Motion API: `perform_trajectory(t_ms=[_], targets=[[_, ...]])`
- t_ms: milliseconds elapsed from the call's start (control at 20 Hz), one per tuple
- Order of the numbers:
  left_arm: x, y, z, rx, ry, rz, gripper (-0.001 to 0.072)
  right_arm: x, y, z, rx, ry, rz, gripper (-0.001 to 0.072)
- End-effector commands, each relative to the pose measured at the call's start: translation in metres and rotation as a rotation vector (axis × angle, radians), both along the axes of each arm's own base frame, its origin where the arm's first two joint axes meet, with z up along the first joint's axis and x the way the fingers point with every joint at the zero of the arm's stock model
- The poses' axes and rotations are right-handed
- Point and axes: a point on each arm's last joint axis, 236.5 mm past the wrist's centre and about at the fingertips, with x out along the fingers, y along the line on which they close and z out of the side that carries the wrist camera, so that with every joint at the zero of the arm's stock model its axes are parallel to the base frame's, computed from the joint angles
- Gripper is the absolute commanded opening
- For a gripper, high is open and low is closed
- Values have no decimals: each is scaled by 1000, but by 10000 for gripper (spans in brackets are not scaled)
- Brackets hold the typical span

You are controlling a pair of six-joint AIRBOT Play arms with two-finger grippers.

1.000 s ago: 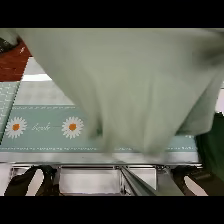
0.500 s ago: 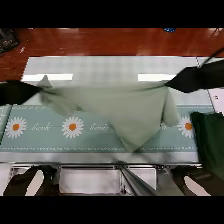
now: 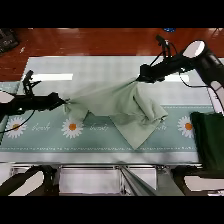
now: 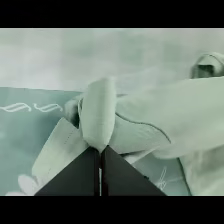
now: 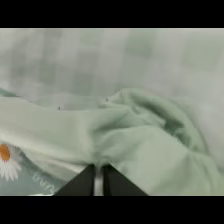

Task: Fold the shirts.

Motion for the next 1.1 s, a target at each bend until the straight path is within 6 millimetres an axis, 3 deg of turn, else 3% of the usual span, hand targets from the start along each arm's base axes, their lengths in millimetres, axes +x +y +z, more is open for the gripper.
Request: perform_trajectory(t_ms=[0, 50, 100, 200, 300, 400, 450, 550, 700, 850, 1050], targets=[[18, 3, -32, -27, 61, 58, 131, 27, -6, -17, 30, 27, -44, 414], [26, 11, -24, -30, 44, 70, 396, 30, -20, -7, 32, 27, -52, 415], [36, 25, -9, -24, 13, 80, 507, 30, -40, 9, 34, 28, -65, 416], [53, 62, 28, -25, -38, 112, 507, 23, -93, 40, 19, 19, -117, 415], [58, 103, 57, -32, -73, 174, 507, -4, -166, 52, -109, 34, -217, 414], [46, 121, 53, -60, -32, 204, 507, -44, -217, 37, -233, 82, -349, 409], [35, 116, 38, -101, 35, 203, 506, -63, -226, 22, -243, 105, -409, 409], [22, 106, 3, -147, 136, 196, 506, -100, -212, -16, -192, 125, -477, 409], [19, 88, -26, -179, 215, 146, 506, -150, -165, -55, -51, 165, -479, 409], [17, 53, -49, -180, 271, 51, 506, -182, -144, -70, 5, 198, -468, 409], [24, 12, -64, -161, 298, -59, 506, -201, -136, -76, 9, 244, -434, 409]])
